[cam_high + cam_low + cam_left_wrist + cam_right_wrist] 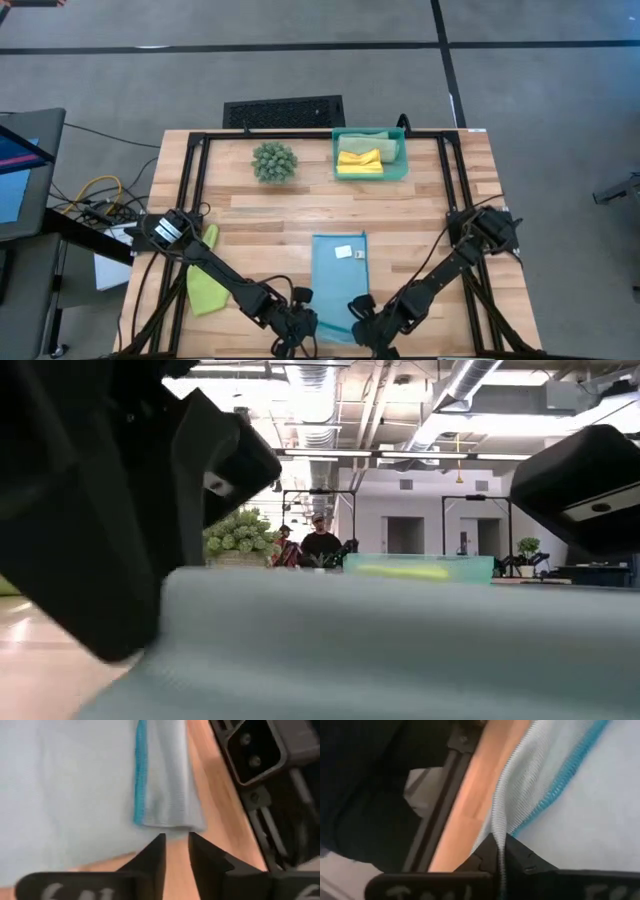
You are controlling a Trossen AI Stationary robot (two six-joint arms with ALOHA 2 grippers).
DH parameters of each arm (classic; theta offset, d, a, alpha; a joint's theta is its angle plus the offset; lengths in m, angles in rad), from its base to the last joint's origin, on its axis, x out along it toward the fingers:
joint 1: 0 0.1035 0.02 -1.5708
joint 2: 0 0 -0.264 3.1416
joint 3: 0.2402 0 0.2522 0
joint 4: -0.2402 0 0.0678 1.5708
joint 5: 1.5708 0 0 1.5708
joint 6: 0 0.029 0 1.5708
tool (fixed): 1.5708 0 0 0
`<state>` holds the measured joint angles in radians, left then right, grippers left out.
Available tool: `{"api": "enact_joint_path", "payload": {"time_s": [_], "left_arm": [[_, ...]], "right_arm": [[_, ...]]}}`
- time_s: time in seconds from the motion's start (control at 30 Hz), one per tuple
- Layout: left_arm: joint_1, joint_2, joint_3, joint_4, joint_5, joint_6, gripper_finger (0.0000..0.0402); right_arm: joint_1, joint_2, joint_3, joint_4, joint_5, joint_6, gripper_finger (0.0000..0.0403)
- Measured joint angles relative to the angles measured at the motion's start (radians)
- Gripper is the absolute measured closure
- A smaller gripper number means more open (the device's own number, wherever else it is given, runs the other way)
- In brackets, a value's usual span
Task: Roll microfiber towels into tight, uniform cylinder then place into a basket
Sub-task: Roll the blue microfiber cloth
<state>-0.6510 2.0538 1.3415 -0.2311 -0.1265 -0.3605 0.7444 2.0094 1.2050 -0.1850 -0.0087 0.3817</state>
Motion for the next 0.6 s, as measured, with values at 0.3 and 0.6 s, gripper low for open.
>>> {"api": "enact_joint_path", "payload": {"time_s": [0.3, 0.6], "left_arm": [[-0.075, -0.007, 0.003, 0.218, -0.265, 0.370, 0.0300], [-0.039, 0.074, 0.000, 0.315, -0.240, 0.364, 0.0303]], "right_arm": [[-0.058, 0.000, 0.000, -0.011, -0.084, -0.020, 0.0388], [-0.081, -0.061, -0.152, 0.114, -0.127, 0.065, 0.0390]]}}
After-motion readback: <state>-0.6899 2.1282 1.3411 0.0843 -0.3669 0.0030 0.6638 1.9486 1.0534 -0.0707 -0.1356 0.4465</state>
